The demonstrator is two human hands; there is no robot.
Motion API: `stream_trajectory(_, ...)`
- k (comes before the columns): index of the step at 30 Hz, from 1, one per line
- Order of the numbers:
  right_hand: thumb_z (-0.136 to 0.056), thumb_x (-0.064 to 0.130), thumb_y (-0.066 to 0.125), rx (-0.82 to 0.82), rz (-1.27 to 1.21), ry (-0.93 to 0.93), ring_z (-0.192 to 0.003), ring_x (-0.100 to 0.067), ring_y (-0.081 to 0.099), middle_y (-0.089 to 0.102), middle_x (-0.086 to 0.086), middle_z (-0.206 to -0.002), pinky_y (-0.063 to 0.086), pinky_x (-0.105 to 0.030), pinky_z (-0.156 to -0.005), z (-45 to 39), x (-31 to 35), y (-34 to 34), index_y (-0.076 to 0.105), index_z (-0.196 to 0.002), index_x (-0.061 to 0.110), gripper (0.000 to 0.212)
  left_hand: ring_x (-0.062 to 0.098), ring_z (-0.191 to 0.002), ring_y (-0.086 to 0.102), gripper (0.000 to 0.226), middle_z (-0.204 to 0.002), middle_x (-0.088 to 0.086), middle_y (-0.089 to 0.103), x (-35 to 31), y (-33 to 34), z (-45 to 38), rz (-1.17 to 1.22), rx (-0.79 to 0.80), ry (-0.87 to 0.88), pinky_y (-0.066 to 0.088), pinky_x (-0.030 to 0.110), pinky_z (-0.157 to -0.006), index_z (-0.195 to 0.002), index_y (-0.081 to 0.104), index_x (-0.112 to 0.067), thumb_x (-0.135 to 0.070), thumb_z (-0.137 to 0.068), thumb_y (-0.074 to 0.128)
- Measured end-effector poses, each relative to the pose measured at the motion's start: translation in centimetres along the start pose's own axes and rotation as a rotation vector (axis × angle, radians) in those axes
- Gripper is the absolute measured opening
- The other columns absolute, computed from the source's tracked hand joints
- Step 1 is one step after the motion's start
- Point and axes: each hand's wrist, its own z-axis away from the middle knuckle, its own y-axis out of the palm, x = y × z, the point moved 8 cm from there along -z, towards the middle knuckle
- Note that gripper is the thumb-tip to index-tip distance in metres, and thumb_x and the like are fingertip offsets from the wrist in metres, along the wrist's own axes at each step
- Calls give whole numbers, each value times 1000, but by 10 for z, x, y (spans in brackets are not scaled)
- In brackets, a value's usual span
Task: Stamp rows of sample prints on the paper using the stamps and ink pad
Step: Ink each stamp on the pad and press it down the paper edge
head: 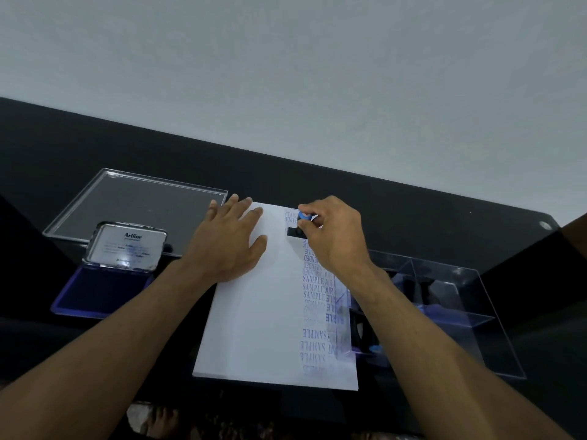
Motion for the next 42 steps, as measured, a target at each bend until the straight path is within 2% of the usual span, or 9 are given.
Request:
stream_trajectory(9, -90, 22, 69, 49, 43, -5, -98, -15, 62, 65, 0, -118, 52, -27, -95, -6, 4, 8, 70, -120, 17, 30, 26, -155, 12, 76, -167, 2, 19, -1, 8, -3, -30, 15, 32, 7, 55, -124, -156, 28, -25, -63, -92, 15)
stream_trajectory(20, -90, 24, 69, 79, 52, 4, -93, -14, 61, 65, 0, -116, 55, -30, -90, -7, 4, 16, 70, -119, 17, 30, 26, -154, 14, 79, -166, 3, 20, -1, 10, -3, -40, -1, 41, 8, 54, -124, -156, 29, -25, -64, -91, 8)
stream_trajectory(24, -90, 24, 69, 79, 68, -7, -93, -14, 62, 65, 0, -116, 54, -27, -90, -8, 4, 16, 70, -119, 17, 30, 26, -154, 14, 82, -166, 3, 20, -1, 9, -3, -40, -1, 43, 8, 55, -124, -156, 29, -25, -65, -89, 4)
stream_trajectory(34, -91, 25, 68, 116, 103, 9, -95, -15, 62, 65, -1, -116, 52, -27, -94, -8, 7, 16, 70, -119, 16, 29, 25, -155, 11, 77, -167, 2, 17, -1, 10, -3, -47, 14, 33, 8, 54, -124, -157, 26, -27, -64, -92, 11)
stream_trajectory(38, -89, 20, 70, 120, 101, -32, -88, -13, 63, 67, -3, -106, 54, -26, -87, -8, 12, 11, 75, -107, 12, 20, 25, -155, 12, 75, -167, 2, 19, -1, 10, -3, -46, 8, 38, 9, 55, -124, -157, 28, -26, -63, -93, 13)
stream_trajectory(42, -89, 23, 71, 136, 86, -17, -83, -8, 60, 67, 3, -104, 52, -21, -85, -11, 12, 8, 76, -106, 15, 20, 26, -154, 15, 76, -166, 4, 22, 0, 10, -3, -38, -9, 44, 9, 55, -124, -156, 31, -25, -63, -93, 11)
